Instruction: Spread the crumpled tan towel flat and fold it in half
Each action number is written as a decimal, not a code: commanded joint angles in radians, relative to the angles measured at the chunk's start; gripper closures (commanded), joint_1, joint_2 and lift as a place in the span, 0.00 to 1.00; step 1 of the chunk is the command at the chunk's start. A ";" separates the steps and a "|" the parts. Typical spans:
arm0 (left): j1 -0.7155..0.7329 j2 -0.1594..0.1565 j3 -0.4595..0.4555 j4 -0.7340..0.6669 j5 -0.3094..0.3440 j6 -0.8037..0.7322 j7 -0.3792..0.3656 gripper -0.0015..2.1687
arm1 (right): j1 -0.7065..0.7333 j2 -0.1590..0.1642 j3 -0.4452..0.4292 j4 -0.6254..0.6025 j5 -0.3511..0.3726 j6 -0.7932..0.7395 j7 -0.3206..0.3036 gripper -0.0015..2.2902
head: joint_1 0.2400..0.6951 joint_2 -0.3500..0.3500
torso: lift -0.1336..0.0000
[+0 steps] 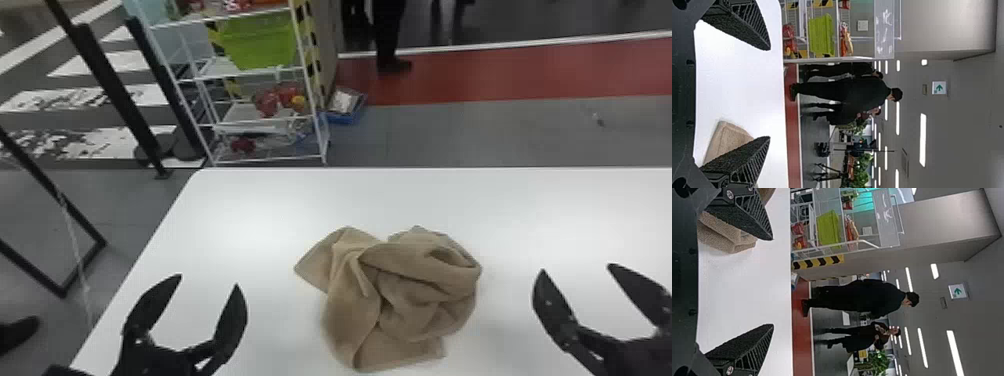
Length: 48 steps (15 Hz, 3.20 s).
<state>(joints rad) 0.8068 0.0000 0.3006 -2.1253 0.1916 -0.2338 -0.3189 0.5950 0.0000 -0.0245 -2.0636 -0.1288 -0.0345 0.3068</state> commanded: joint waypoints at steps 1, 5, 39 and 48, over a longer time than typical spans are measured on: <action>0.002 -0.003 0.000 -0.001 0.000 0.000 -0.002 0.03 | 0.002 0.001 0.002 -0.001 0.002 0.000 0.000 0.04 | 1.00 0.81 | 0.08; 0.003 -0.003 -0.003 -0.001 0.000 0.000 -0.003 0.03 | 0.008 0.001 0.011 -0.007 0.006 0.000 0.000 0.04 | 1.00 0.81 | 0.08; -0.005 -0.003 -0.009 -0.008 -0.004 0.012 -0.011 0.04 | -0.185 -0.230 0.069 -0.125 0.861 -0.018 0.686 0.12 | 1.00 1.00 | 0.08; -0.038 -0.003 -0.024 0.010 -0.008 0.031 -0.011 0.04 | -0.277 -0.229 0.149 -0.038 1.017 0.077 0.796 0.18 | 1.00 0.91 | 0.08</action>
<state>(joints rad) 0.7714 0.0000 0.2760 -2.1190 0.1839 -0.2030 -0.3304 0.3373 -0.2287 0.0960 -2.1199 0.8622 0.0183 1.0970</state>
